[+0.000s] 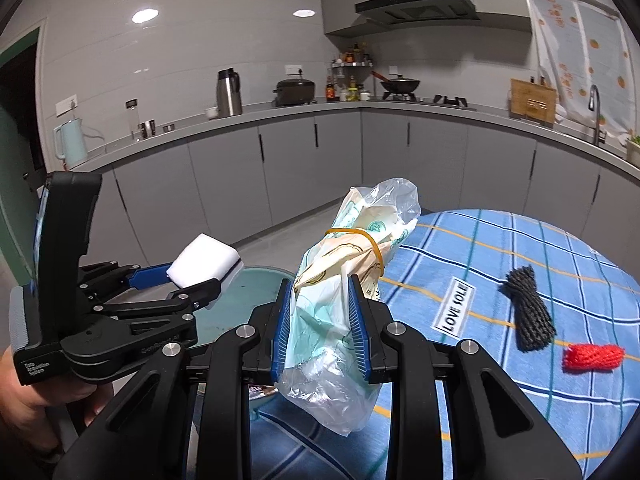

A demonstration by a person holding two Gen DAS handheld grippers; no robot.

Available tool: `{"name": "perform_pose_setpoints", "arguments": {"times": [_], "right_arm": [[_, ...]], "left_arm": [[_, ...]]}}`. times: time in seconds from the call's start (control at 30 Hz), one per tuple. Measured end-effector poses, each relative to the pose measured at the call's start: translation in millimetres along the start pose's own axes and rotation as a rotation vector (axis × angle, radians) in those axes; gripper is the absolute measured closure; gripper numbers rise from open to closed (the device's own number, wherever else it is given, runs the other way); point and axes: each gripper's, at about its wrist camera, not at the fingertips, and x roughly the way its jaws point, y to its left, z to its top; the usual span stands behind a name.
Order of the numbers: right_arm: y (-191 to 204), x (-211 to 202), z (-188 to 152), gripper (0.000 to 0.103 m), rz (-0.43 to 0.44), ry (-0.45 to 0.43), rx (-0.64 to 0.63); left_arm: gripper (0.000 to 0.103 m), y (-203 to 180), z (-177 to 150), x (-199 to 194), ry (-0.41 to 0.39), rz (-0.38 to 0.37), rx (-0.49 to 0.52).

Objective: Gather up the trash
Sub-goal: 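Carry the sponge and plastic bag over the teal bucket with both tools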

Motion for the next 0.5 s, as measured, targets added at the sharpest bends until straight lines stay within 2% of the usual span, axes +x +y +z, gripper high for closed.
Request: {"name": "perform_pose_setpoints", "arguments": {"times": [0.5], "right_arm": [[39, 43, 10, 0.074, 0.124, 0.043, -0.055]], "left_arm": [[0.052, 37, -4, 15, 0.025, 0.063, -0.071]]}}
